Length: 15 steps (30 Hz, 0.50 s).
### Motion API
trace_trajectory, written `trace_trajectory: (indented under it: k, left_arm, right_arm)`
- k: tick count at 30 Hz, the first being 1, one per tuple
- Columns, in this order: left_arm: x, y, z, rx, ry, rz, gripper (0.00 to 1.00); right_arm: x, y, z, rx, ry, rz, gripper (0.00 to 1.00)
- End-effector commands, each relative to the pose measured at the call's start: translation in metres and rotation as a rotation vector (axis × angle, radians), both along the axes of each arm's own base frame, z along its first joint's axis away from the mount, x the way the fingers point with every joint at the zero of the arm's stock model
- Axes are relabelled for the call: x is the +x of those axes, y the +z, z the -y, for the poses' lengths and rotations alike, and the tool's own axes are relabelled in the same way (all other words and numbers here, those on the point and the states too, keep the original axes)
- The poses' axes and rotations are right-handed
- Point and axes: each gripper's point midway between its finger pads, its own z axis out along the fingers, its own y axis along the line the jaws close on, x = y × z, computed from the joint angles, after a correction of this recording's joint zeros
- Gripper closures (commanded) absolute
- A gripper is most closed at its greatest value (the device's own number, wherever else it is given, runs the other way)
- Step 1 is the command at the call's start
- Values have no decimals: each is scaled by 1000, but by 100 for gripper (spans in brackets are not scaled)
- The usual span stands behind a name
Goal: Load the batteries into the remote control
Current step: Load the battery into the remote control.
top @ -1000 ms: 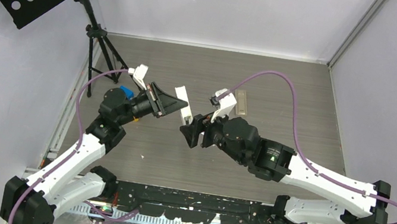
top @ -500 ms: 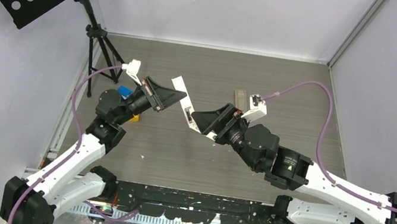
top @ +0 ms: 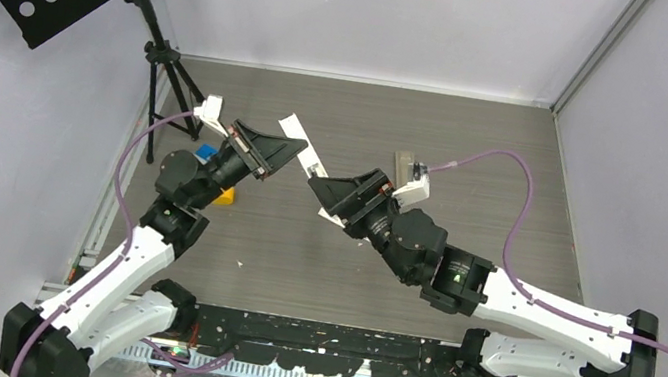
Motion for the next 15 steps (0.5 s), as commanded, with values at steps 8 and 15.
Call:
trace_trajectory:
  k: [8,15]
  left_arm:
    - [-11,41,-8,-77,6,82,100]
    - [-9,35,-3,-67,-15,76,100]
  right_arm:
    - [33,45,-6,331,-1,-1,13]
    - [31,46,-22,302,74,8,13]
